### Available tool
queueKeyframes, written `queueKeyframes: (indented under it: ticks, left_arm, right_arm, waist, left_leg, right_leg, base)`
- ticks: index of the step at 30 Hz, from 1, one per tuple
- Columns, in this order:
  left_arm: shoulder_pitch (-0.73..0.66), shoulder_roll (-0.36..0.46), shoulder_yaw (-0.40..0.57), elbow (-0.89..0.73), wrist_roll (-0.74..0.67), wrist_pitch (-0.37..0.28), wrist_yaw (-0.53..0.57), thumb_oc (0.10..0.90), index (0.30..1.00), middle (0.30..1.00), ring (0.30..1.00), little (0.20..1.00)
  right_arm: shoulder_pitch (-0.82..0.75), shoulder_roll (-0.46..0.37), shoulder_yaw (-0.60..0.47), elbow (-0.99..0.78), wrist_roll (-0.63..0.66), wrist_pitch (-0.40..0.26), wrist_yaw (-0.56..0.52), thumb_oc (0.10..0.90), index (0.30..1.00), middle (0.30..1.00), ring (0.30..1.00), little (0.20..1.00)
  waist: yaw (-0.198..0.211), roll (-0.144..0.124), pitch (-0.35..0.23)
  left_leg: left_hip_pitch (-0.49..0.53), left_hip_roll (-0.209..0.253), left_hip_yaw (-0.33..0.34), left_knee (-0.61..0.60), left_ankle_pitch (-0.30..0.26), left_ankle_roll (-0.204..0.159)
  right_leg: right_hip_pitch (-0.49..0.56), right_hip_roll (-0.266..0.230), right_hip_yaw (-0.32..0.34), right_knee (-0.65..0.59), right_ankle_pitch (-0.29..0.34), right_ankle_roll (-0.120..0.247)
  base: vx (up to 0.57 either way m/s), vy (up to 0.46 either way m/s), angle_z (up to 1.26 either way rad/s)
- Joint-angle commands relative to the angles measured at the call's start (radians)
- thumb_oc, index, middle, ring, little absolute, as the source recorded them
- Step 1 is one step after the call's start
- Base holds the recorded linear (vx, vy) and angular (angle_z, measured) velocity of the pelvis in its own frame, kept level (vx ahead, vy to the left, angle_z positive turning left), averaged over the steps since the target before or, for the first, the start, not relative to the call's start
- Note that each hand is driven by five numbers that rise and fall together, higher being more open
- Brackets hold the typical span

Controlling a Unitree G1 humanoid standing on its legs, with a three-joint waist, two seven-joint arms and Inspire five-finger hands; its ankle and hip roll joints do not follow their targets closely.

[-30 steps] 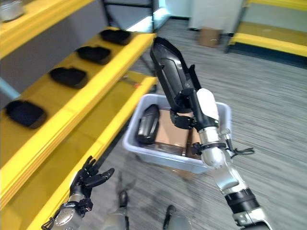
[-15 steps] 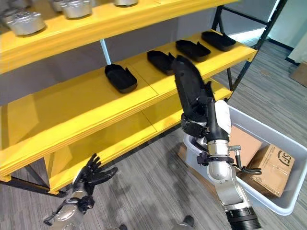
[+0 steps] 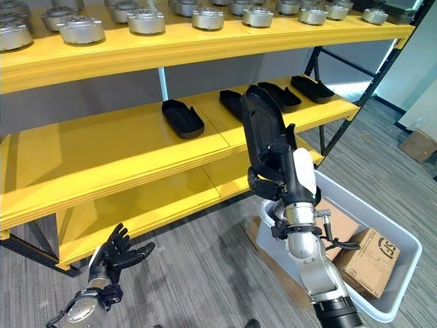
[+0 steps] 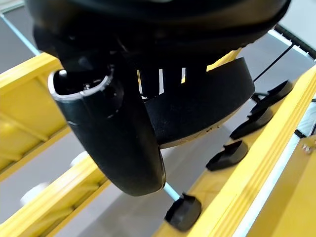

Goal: Move parts from the plastic box to the shelf.

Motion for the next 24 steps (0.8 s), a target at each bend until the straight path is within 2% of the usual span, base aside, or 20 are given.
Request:
queueKeyframes:
  ticks: [1, 3, 4, 5, 6, 7, 8, 9, 10, 11, 12, 13, 14, 15, 16, 18, 21, 22, 24]
  left_arm:
    - [-0.037, 0.021, 0.044, -0.151, 0.043, -0.117, 0.016, 0.9, 1.0, 1.0, 1.0, 1.0]
    - [-0.037, 0.021, 0.045, -0.151, 0.042, -0.117, 0.016, 0.9, 1.0, 1.0, 1.0, 1.0]
    - [-0.034, 0.017, 0.055, -0.15, 0.044, -0.118, 0.028, 0.9, 1.0, 1.0, 1.0, 1.0]
    - [-0.033, 0.017, 0.057, -0.151, 0.045, -0.119, 0.029, 0.9, 1.0, 1.0, 1.0, 1.0]
    - [-0.046, 0.028, 0.052, -0.134, 0.058, -0.116, 0.036, 0.9, 1.0, 1.0, 1.0, 1.0]
    - [-0.047, 0.029, 0.052, -0.133, 0.058, -0.117, 0.036, 0.9, 1.0, 1.0, 1.0, 1.0]
    - [-0.066, 0.042, 0.044, -0.109, 0.066, -0.12, 0.039, 0.9, 1.0, 1.0, 1.0, 1.0]
    - [-0.067, 0.042, 0.044, -0.108, 0.066, -0.12, 0.039, 0.9, 1.0, 1.0, 1.0, 1.0]
    - [-0.077, 0.044, 0.038, -0.101, 0.076, -0.119, 0.039, 0.9, 1.0, 1.0, 1.0, 1.0]
    - [-0.089, 0.042, 0.032, -0.095, 0.088, -0.119, 0.038, 0.9, 1.0, 1.0, 1.0, 1.0]
    - [-0.096, 0.042, 0.029, -0.098, 0.094, -0.117, 0.036, 0.9, 1.0, 1.0, 1.0, 1.0]
    - [-0.101, 0.039, 0.028, -0.097, 0.099, -0.114, 0.035, 0.9, 1.0, 1.0, 1.0, 1.0]
    - [-0.115, 0.03, 0.021, -0.09, 0.1, -0.116, 0.034, 0.9, 1.0, 1.0, 1.0, 1.0]
    - [-0.115, 0.03, 0.021, -0.089, 0.1, -0.116, 0.034, 0.9, 1.0, 1.0, 1.0, 1.0]
    - [-0.129, 0.024, 0.02, -0.084, 0.1, -0.12, 0.039, 0.9, 1.0, 1.0, 1.0, 1.0]
    - [-0.132, 0.021, 0.017, -0.08, 0.097, -0.121, 0.04, 0.9, 1.0, 1.0, 1.0, 1.0]
    - [-0.143, 0.023, 0.004, -0.074, 0.096, -0.122, 0.031, 0.9, 1.0, 1.0, 1.0, 1.0]
    - [-0.136, 0.022, -0.003, -0.074, 0.09, -0.123, 0.02, 0.9, 1.0, 1.0, 1.0, 1.0]
    - [-0.128, 0.017, -0.004, -0.074, 0.09, -0.122, 0.014, 0.9, 1.0, 1.0, 1.0, 1.0]
  right_arm:
    - [-0.163, -0.035, -0.017, -0.062, -0.053, -0.088, -0.04, 0.4, 0.3, 0.3, 0.3, 0.3]
    - [-0.165, -0.034, -0.016, -0.061, -0.053, -0.088, -0.041, 0.4, 0.3, 0.3, 0.3, 0.3]
    - [-0.152, -0.018, -0.014, -0.048, -0.05, -0.083, -0.037, 0.4, 0.3, 0.3, 0.3, 0.3]
    - [-0.144, -0.016, -0.015, -0.049, -0.05, -0.081, -0.035, 0.4, 0.3, 0.3, 0.3, 0.3]
    - [-0.124, -0.013, -0.021, -0.049, -0.051, -0.083, -0.028, 0.4, 0.3, 0.3, 0.3, 0.3]
    - [-0.124, -0.013, -0.021, -0.049, -0.051, -0.083, -0.028, 0.4, 0.3, 0.3, 0.3, 0.3]
    - [-0.111, -0.019, -0.026, -0.056, -0.048, -0.088, -0.017, 0.4, 0.3, 0.3, 0.3, 0.3]
    - [-0.111, -0.02, -0.026, -0.056, -0.047, -0.088, -0.017, 0.4, 0.3, 0.3, 0.3, 0.3]
    - [-0.103, -0.026, -0.029, -0.06, -0.046, -0.093, -0.013, 0.4, 0.3, 0.3, 0.3, 0.3]
    - [-0.094, -0.035, -0.03, -0.06, -0.04, -0.101, -0.004, 0.4, 0.3, 0.3, 0.3, 0.3]
    - [-0.087, -0.038, -0.031, -0.063, -0.033, -0.105, 0.0, 0.4, 0.3, 0.3, 0.3, 0.3]
    - [-0.084, -0.038, -0.034, -0.065, -0.029, -0.107, 0.001, 0.4, 0.3, 0.3, 0.3, 0.3]
    - [-0.082, -0.042, -0.033, -0.068, -0.027, -0.115, 0.003, 0.4, 0.3, 0.3, 0.3, 0.3]
    - [-0.083, -0.042, -0.033, -0.068, -0.027, -0.115, 0.003, 0.4, 0.3, 0.3, 0.3, 0.3]
    - [-0.083, -0.044, -0.032, -0.069, -0.026, -0.119, 0.004, 0.4, 0.3, 0.3, 0.3, 0.3]
    - [-0.081, -0.047, -0.034, -0.073, -0.028, -0.119, 0.003, 0.4, 0.3, 0.3, 0.3, 0.3]
    - [-0.072, -0.05, -0.053, -0.084, -0.023, -0.122, 0.004, 0.4, 0.3, 0.3, 0.3, 0.3]
    - [-0.055, -0.053, -0.065, -0.092, -0.02, -0.128, 0.006, 0.4, 0.3, 0.3, 0.3, 0.3]
    - [-0.043, -0.051, -0.075, -0.093, -0.016, -0.13, 0.012, 0.4, 0.3, 0.3, 0.3, 0.3]
  waist:
    - [0.015, 0.016, -0.005]
    - [0.014, 0.014, -0.005]
    - [0.02, 0.019, -0.006]
    - [0.018, 0.019, -0.006]
    - [-0.004, 0.015, 0.001]
    - [-0.002, 0.014, -0.001]
    - [-0.036, 0.025, 0.008]
    - [-0.035, 0.024, 0.006]
    - [-0.05, 0.033, 0.01]
    - [-0.067, 0.042, 0.017]
    - [-0.081, 0.048, 0.026]
    - [-0.089, 0.051, 0.03]
    - [-0.112, 0.051, 0.046]
    - [-0.112, 0.052, 0.047]
    - [-0.129, 0.045, 0.058]
    - [-0.133, 0.042, 0.062]
    - [-0.148, 0.028, 0.066]
    - [-0.151, 0.017, 0.053]
    - [-0.156, 0.011, 0.037]
  left_leg:
    - [-0.062, -0.057, -0.016, 0.009, -0.046, 0.1]
    - [-0.062, -0.059, -0.015, 0.009, -0.047, 0.103]
    - [-0.049, -0.087, -0.017, -0.015, -0.051, 0.124]
    - [-0.042, -0.098, -0.022, -0.025, -0.054, 0.133]
    - [-0.048, -0.118, -0.035, -0.038, -0.034, 0.153]
    - [-0.05, -0.118, -0.033, -0.039, -0.032, 0.153]
    - [-0.045, -0.123, -0.073, -0.054, -0.02, 0.164]
    - [-0.049, -0.123, -0.071, -0.056, -0.016, 0.164]
    - [-0.043, -0.125, -0.091, -0.066, -0.01, 0.167]
    - [-0.03, -0.128, -0.107, -0.085, -0.001, 0.169]
    - [-0.015, -0.132, -0.122, -0.094, 0.0, 0.171]
    - [-0.008, -0.134, -0.132, -0.1, 0.005, 0.171]
    - [0.009, -0.139, -0.156, -0.109, 0.008, 0.168]
    - [0.01, -0.138, -0.156, -0.11, 0.008, 0.168]
    - [0.028, -0.148, -0.173, -0.12, 0.005, 0.161]
    - [0.034, -0.149, -0.18, -0.117, -0.001, 0.157]
    - [0.047, -0.154, -0.211, -0.086, -0.039, 0.146]
    - [0.051, -0.159, -0.23, -0.063, -0.071, 0.134]
    - [0.059, -0.159, -0.24, -0.056, -0.085, 0.131]
  right_leg:
    - [0.08, -0.052, 0.05, 0.045, 0.042, 0.105]
    - [0.079, -0.055, 0.051, 0.045, 0.044, 0.107]
    - [0.076, -0.078, 0.06, 0.056, 0.082, 0.111]
    - [0.076, -0.085, 0.067, 0.066, 0.09, 0.109]
    - [0.038, -0.071, 0.155, 0.107, 0.107, 0.075]
    - [0.032, -0.072, 0.158, 0.111, 0.105, 0.075]
    - [-0.045, 0.02, 0.314, 0.17, 0.072, 0.045]
    - [-0.051, 0.02, 0.316, 0.171, 0.074, 0.043]
    - [-0.093, 0.083, 0.374, 0.199, 0.03, 0.025]
    - [-0.139, 0.138, 0.396, 0.223, -0.019, 0.003]
    - [-0.181, 0.17, 0.416, 0.238, -0.038, -0.004]
    - [-0.208, 0.18, 0.425, 0.244, -0.03, -0.008]
    - [-0.258, 0.215, 0.469, 0.203, -0.02, -0.008]
    - [-0.257, 0.216, 0.469, 0.201, -0.019, -0.008]
    - [-0.29, 0.233, 0.512, 0.093, 0.006, 0.006]
    - [-0.28, 0.236, 0.524, 0.051, 0.017, 0.013]
    - [-0.27, 0.226, 0.576, -0.048, 0.064, 0.034]
    - [-0.237, 0.218, 0.585, -0.087, 0.059, 0.04]
    - [-0.209, 0.216, 0.584, -0.097, 0.061, 0.043]
  base:
    - [0.03, 0.2, 0.14]
    - [0.04, 0.18, 0.15]
    - [0.08, 0.265, 0.12]
    - [0.08, 0.385, 0.1]
    - [0.03, 0.18, 0.12]
    - [0.05, 0.226, 0.64]
    - [0.04, 0.103, 0.71]
    - [0.07, 0.162, 0.75]
    - [0.07, 0.128, 0.45]
    - [0.12, 0.171, 0.38]
    - [0.11, 0.119, 0.39]
    - [0.12, 0.035, 0.38]
    - [0.08, -0.006, 0.5]
    - [0.15, -0.064, 0.63]
    - [0.1, -0.049, 0.56]
    - [0.12, -0.075, 0.41]
    - [0.16, -0.169, 0.48]
    - [0.23, -0.241, 0.75]
    - [0.2, -0.182, 0.91]
